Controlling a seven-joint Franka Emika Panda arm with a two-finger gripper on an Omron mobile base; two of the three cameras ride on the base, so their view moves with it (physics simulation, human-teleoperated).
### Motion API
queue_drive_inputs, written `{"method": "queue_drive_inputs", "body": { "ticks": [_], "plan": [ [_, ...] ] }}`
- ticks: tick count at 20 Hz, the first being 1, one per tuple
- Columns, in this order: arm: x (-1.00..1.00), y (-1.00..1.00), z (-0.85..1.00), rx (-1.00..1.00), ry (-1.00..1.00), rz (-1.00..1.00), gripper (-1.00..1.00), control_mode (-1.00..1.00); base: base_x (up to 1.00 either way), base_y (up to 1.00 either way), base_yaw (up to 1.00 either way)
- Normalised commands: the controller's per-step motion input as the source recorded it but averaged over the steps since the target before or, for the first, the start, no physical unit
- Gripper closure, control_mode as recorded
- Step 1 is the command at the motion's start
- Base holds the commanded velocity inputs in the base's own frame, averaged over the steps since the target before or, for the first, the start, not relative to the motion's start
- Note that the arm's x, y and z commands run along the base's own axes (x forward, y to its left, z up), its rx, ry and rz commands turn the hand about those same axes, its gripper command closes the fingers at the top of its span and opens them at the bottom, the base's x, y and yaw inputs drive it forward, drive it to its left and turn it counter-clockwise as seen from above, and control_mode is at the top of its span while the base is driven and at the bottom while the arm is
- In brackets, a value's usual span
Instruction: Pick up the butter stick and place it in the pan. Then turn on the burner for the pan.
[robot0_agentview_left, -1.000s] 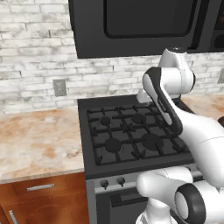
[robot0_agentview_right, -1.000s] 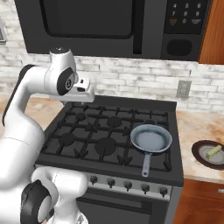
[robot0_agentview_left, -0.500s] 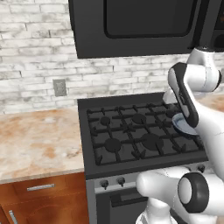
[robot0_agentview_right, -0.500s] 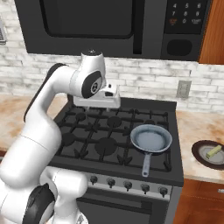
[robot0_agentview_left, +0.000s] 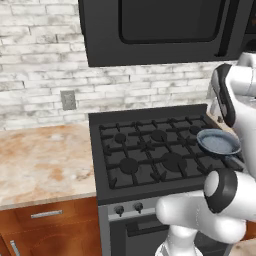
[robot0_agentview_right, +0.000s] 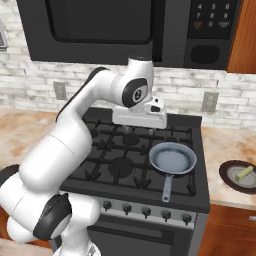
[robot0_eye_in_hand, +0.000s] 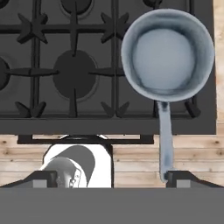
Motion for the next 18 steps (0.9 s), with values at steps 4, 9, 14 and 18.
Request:
{"method": "queue_drive_inputs", "body": {
  "ticks": [4, 9, 14, 18],
  "plan": [
    [0.0, -0.93, -0.09, 0.0, 0.05, -0.12, -1.0, -1.0, 0.0, 0.0, 0.0],
    [0.0, -0.89, -0.27, 0.0, 0.03, -0.11, -1.0, -1.0, 0.0, 0.0, 0.0],
    [0.0, -0.87, -0.48, 0.0, 0.0, -0.13, -1.0, -1.0, 0.0, 0.0, 0.0],
    [0.0, -0.77, -0.35, 0.0, 0.0, -0.13, -1.0, -1.0, 0.0, 0.0, 0.0]
  ]
}}
